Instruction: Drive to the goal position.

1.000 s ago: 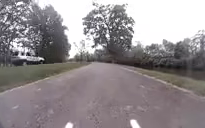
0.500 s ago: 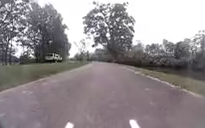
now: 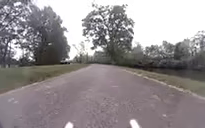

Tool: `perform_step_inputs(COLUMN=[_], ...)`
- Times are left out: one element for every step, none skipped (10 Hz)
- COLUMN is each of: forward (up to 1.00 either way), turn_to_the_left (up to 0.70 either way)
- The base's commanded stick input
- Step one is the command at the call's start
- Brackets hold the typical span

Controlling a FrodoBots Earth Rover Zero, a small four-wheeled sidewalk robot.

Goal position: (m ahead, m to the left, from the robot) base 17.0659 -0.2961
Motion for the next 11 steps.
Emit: perform_step_inputs(forward=[0.7, 0.7, 0.7, 0.7, 0.7, 0.7, 0.7, 0.7, 0.7, 0.7, 0.7], turn_to_the_left=[0.0, 0.0, 0.0, 0.0, 0.0, 0.0, 0.0, 0.0, 0.0, 0.0, 0.0])
